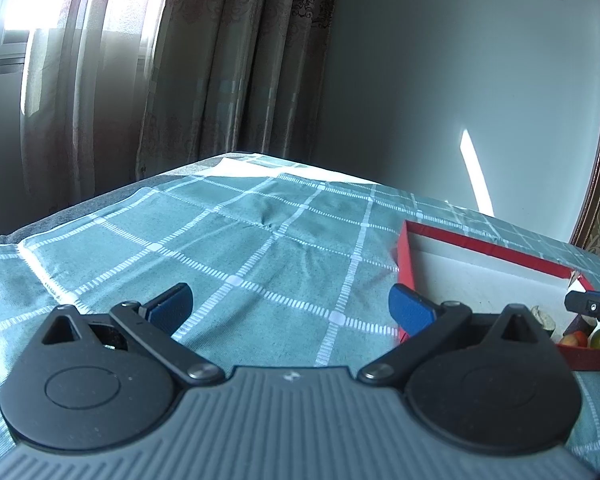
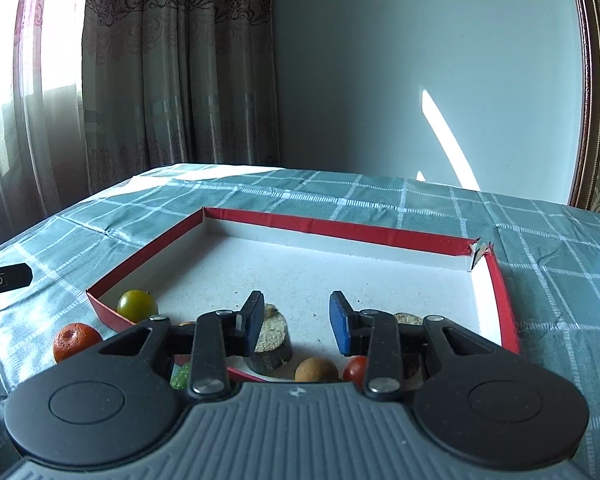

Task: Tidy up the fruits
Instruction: 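Lower the wooden cylinder into the box and open the right gripper, then reach the left gripper to the orange and close on it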

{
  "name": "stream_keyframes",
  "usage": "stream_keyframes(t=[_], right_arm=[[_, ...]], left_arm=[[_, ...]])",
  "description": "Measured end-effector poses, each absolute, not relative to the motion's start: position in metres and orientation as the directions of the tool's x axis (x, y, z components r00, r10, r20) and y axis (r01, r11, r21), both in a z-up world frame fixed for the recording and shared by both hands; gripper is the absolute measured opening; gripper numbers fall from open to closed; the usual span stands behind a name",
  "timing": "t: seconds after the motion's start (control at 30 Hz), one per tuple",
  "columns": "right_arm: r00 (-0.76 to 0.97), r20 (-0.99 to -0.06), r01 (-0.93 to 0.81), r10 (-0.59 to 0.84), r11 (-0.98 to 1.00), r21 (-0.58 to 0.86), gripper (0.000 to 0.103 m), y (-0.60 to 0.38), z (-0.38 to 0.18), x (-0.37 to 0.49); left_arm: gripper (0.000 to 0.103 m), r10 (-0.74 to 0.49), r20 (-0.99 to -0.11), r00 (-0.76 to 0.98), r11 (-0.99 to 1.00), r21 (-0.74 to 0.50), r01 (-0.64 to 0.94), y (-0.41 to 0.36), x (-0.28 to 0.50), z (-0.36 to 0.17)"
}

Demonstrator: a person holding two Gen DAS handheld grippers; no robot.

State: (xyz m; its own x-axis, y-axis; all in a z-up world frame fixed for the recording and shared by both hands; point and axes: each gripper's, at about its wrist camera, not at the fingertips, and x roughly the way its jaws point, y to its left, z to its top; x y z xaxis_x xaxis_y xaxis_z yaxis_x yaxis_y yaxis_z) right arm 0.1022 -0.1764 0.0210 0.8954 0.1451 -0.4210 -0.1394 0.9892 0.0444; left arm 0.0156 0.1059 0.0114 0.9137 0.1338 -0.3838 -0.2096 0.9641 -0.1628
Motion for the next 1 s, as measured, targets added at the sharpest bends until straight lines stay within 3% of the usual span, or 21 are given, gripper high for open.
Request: stream_keyframes(t=[0.13,0.2,0.27,0.53,0.63,0.77,1.0], right_arm=[[0.941,-0.327,-0.077,0.087,0.996,0.043,0.036,-0.202,0.030,0.075],[0.952,-0.299,-0.044,0.061,0.997,0.064,0.044,-0.218,0.029,0.065],[0.952,-0.303,-0.014,0.042,0.995,0.095,0.050,-0.231,0.025,0.060],[0.942,-0.335,0.040,0.017,0.986,0.160,0.050,-0.251,0.015,0.064],[0.943,-0.330,0.024,0.033,0.985,0.169,0.050,-0.250,0.015,0.061],[0.946,-0.321,0.016,0.040,0.985,0.170,0.050,-0.250,0.017,0.059],[0.946,-0.320,0.008,0.050,0.984,0.178,0.050,-0.250,0.018,0.058]], left_arm=[[0.103,0.120,-0.396,0.910,0.968,-0.155,-0.195,0.104,0.016,0.011],[0.103,0.095,-0.398,0.912,0.974,-0.151,-0.168,0.101,0.016,0.012],[0.103,0.076,-0.399,0.914,0.981,-0.135,-0.140,0.096,0.014,0.012],[0.103,0.050,-0.352,0.935,0.998,-0.024,-0.062,0.072,0.000,0.017],[0.102,0.060,-0.370,0.927,0.998,0.036,-0.051,0.061,0.004,0.016],[0.092,0.041,-0.412,0.910,0.993,0.114,0.007,0.046,0.012,0.011],[0.097,-0.038,-0.433,0.901,0.982,0.152,0.115,0.030,0.015,0.007]])
